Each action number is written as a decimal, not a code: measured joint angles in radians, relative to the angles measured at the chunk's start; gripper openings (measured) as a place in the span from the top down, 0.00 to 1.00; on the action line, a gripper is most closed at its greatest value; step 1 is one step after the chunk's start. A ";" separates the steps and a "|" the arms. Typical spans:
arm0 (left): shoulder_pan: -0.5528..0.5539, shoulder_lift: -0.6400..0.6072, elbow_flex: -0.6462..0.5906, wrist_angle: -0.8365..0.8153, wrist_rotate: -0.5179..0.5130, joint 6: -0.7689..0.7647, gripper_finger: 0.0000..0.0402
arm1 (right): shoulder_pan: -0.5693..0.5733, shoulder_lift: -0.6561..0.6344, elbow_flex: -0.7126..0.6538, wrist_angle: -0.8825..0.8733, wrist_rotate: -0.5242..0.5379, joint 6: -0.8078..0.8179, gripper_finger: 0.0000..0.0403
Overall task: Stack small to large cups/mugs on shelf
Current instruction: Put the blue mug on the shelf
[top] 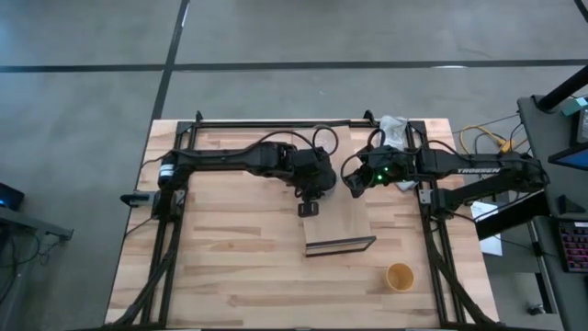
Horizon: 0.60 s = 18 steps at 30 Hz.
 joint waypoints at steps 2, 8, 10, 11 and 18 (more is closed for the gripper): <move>0.000 -0.002 0.000 -0.016 -0.005 0.013 0.85 | 0.000 -0.003 0.000 0.000 0.000 0.000 0.98; -0.001 -0.019 0.015 -0.010 -0.045 0.076 0.85 | 0.000 -0.006 0.000 0.004 0.000 0.000 0.98; -0.001 -0.021 0.029 -0.008 -0.045 0.078 0.85 | 0.000 -0.007 0.000 0.005 0.000 0.000 0.98; -0.001 -0.021 0.036 -0.006 -0.045 0.078 0.85 | 0.000 -0.007 0.000 0.005 0.000 0.000 0.98; -0.003 -0.021 0.053 -0.005 -0.047 0.084 0.85 | 0.000 -0.007 0.000 0.007 0.003 -0.011 0.98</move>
